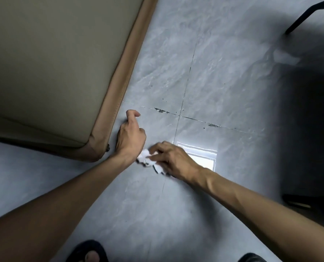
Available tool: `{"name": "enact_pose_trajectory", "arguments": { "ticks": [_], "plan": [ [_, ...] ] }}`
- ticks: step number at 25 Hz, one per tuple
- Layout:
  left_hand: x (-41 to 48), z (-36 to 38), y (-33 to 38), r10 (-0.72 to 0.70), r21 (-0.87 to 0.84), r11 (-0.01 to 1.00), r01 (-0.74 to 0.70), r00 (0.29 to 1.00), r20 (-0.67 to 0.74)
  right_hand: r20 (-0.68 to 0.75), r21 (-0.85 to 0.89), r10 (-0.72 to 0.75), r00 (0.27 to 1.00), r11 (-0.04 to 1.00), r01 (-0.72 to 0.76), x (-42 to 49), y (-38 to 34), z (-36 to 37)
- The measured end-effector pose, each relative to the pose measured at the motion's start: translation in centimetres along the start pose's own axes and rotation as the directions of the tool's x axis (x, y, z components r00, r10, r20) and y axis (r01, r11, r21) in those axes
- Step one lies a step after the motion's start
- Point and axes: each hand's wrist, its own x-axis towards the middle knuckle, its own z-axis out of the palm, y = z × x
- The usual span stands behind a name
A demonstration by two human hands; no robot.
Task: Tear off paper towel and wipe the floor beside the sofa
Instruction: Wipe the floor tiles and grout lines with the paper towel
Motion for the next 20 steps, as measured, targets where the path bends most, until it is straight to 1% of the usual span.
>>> {"name": "enact_pose_trajectory", "arguments": {
  "ticks": [4, 6, 7, 8, 9, 10, 11, 12, 13, 14, 15, 16, 17, 18, 20],
  "plan": [
    [-0.4, 0.2, 0.0, 0.038, 0.027, 0.999, -0.04, 0.997, 0.061, 0.128, 0.022, -0.07, 0.989, 0.997, 0.067, -3.8, -0.9, -0.1],
    [-0.5, 0.4, 0.0, 0.048, 0.036, 0.998, -0.052, 0.995, 0.084, 0.17, -0.032, -0.041, 0.985, 0.998, 0.047, -4.8, -0.6, -0.8],
    [-0.6, 0.5, 0.2, 0.055, 0.034, 0.998, -0.059, 0.994, 0.094, 0.161, -0.056, 0.009, 0.987, 0.998, 0.0, -5.4, -0.4, -1.4],
    [-0.7, 0.7, 0.3, 0.064, 0.027, 0.997, -0.068, 0.992, 0.104, 0.106, -0.059, 0.084, 0.991, 0.995, -0.078, -6.0, 0.1, -2.3],
    [-0.7, 0.9, 0.4, 0.074, 0.018, 0.997, -0.076, 0.991, 0.113, -0.022, -0.043, 0.18, 0.983, 0.983, -0.181, -6.4, 1.0, -3.4],
    [-0.8, 1.0, 0.5, 0.082, 0.009, 0.996, -0.084, 0.989, 0.119, -0.197, -0.013, 0.298, 0.934, 0.952, -0.307, -6.6, 2.4, -4.8],
    [-0.9, 1.2, 0.6, 0.089, 0.003, 0.996, -0.09, 0.988, 0.124, -0.366, 0.038, 0.439, 0.821, 0.888, -0.458, -6.4, 4.2, -6.5],
    [-0.9, 1.4, 0.8, 0.095, 0.0, 0.995, -0.096, 0.987, 0.131, -0.483, 0.114, 0.584, 0.652, 0.781, -0.614, -6.1, 6.3, -8.3],
    [-1.0, 1.5, 1.0, 0.101, 0.002, 0.995, -0.102, 0.985, 0.137, -0.536, 0.187, 0.695, 0.478, 0.65, -0.736, -5.6, 8.2, -10.0],
    [-1.0, 1.6, 1.1, 0.103, 0.004, 0.995, -0.105, 0.984, 0.143, -0.548, 0.236, 0.763, 0.342, 0.534, -0.812, -5.1, 9.6, -10.9],
    [-1.1, 1.7, 1.3, 0.103, 0.004, 0.995, -0.105, 0.984, 0.146, -0.547, 0.256, 0.794, 0.265, 0.46, -0.85, -4.5, 10.5, -11.1],
    [-1.0, 1.8, 1.4, 0.103, 0.002, 0.995, -0.105, 0.984, 0.148, -0.552, 0.254, 0.795, 0.251, 0.447, -0.858, -3.8, 10.7, -10.6],
    [-0.9, 2.0, 1.5, 0.104, 0.0, 0.994, -0.105, 0.983, 0.149, -0.564, 0.239, 0.774, 0.287, 0.486, -0.841, -3.2, 10.3, -9.7],
    [-0.8, 2.0, 1.6, 0.101, -0.001, 0.995, -0.102, 0.984, 0.148, -0.569, 0.209, 0.736, 0.367, 0.561, -0.801, -2.7, 9.4, -8.5],
    [-0.6, 2.1, 1.7, 0.091, -0.001, 0.996, -0.092, 0.983, 0.158, -0.524, 0.142, 0.638, 0.565, 0.719, -0.68, -2.2, 7.3, -6.0]
  ]
}}
